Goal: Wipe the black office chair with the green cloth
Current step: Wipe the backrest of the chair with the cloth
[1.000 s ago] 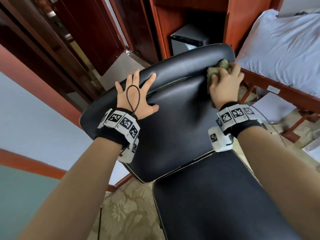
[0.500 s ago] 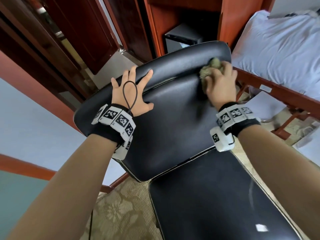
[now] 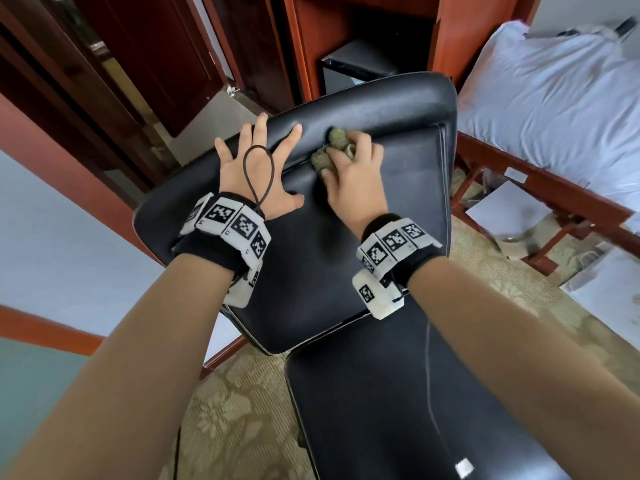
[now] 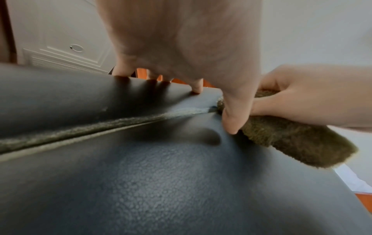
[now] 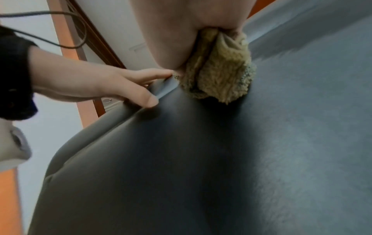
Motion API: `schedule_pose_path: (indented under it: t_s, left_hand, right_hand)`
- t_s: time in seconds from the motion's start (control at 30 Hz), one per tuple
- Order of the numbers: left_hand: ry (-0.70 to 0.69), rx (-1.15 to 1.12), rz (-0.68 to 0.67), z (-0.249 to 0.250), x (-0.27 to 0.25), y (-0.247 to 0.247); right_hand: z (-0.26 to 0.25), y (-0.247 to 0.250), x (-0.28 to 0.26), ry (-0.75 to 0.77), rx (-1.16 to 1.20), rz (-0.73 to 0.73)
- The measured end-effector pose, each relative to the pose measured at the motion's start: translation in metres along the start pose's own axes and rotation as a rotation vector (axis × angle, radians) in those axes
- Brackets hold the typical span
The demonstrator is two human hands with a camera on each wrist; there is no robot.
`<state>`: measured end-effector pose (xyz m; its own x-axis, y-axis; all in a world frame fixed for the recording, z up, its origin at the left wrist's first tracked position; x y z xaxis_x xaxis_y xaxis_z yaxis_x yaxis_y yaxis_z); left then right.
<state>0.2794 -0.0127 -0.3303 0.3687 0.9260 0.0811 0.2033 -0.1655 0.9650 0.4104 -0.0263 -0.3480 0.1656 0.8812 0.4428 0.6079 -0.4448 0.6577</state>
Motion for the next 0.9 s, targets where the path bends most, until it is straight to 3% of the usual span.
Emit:
schedule_pose_path:
  t_s: [0.13, 0.23, 0.33, 0.53, 0.77, 0.9]
  left_hand:
    - [-0.034, -0.016, 0.035, 0.002, -0.002, 0.006]
    - [-0.047, -0.05, 0.077, 0.001, -0.004, 0.01]
    - [-0.075, -0.058, 0.106, -0.005, -0.009, 0.01]
    - [-0.046, -0.071, 0.219, -0.037, -0.037, 0.011]
    - [0.022, -0.028, 0.138, -0.061, -0.057, 0.002]
    - [0.029, -0.051, 0.105, -0.065, -0.059, -0.005]
  right_hand:
    - [0.019, 0.01, 0.006, 0.062, -0.226, 0.019]
    - [0.038, 0.016, 0.012, 0.038, -0.237, -0.015]
    - [0.069, 0.025, 0.021, -0.105, -0.194, -0.047]
    - [0.147, 0.056, 0.03, -0.47, -0.033, 0.107]
    - [0.152, 0.052, 0.033, -0.657, 0.097, 0.143]
    - [0.142, 0.052, 0.036, -0.666, 0.052, 0.141]
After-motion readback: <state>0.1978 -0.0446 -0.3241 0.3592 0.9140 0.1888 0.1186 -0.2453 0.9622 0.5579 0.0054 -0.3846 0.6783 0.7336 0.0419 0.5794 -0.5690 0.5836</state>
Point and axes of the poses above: each hand's wrist, its own x-axis towards the middle knuckle, its own y-axis out of the back of the hand, z = x × y, the point moved 10 cm from there along x, towards the middle knuckle, and after that the axes turned 11 degrees about -y, right-handed, at the moved point
